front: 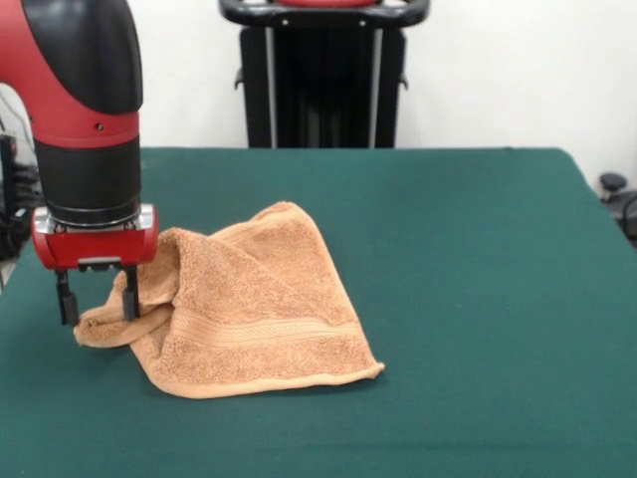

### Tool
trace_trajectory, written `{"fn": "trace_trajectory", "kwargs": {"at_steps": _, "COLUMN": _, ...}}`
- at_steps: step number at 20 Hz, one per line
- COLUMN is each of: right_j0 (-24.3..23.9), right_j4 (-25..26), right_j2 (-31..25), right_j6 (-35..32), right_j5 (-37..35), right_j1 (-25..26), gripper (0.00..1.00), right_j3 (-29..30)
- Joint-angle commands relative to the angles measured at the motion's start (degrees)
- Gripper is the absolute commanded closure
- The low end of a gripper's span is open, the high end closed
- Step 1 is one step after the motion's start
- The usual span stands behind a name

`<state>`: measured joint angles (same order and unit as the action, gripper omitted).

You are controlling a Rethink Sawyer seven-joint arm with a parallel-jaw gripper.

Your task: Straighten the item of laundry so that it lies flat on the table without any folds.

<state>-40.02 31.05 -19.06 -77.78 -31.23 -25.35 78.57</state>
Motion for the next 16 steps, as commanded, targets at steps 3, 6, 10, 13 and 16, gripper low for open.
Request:
{"fn": "trace_trajectory", "kwargs": {"at_steps": 3, "right_j0": 2.81, "right_j4": -1.12, "right_j2": -2.25, "right_j6": -0.62, "right_j5": -4.63, "right_j1": 0.72, "gripper": 0.00, "right_j3": 2.59}}
{"fn": "trace_trajectory", "kwargs": {"at_steps": 6, "right_j0": 3.05, "right_j4": -2.05, "right_j2": -2.65, "right_j6": -0.03, "right_j5": -6.87, "right_j1": -1.19, "gripper": 0.00, "right_j3": 3.17}}
{"fn": "trace_trajectory", "kwargs": {"at_steps": 10, "right_j0": 4.04, "right_j4": -3.02, "right_j2": -2.53, "right_j6": 0.58, "right_j5": -10.20, "right_j1": -3.77, "gripper": 0.00, "right_j3": 3.29}}
{"fn": "trace_trajectory", "kwargs": {"at_steps": 13, "right_j0": 4.78, "right_j4": -3.46, "right_j2": -2.25, "right_j6": 0.97, "right_j5": -12.75, "right_j1": -5.80, "gripper": 0.00, "right_j3": 3.23}}
{"fn": "trace_trajectory", "kwargs": {"at_steps": 16, "right_j0": 4.76, "right_j4": -3.52, "right_j2": -2.39, "right_j6": 1.08, "right_j5": -13.03, "right_j1": -5.62, "gripper": 0.00, "right_j3": 2.83}}
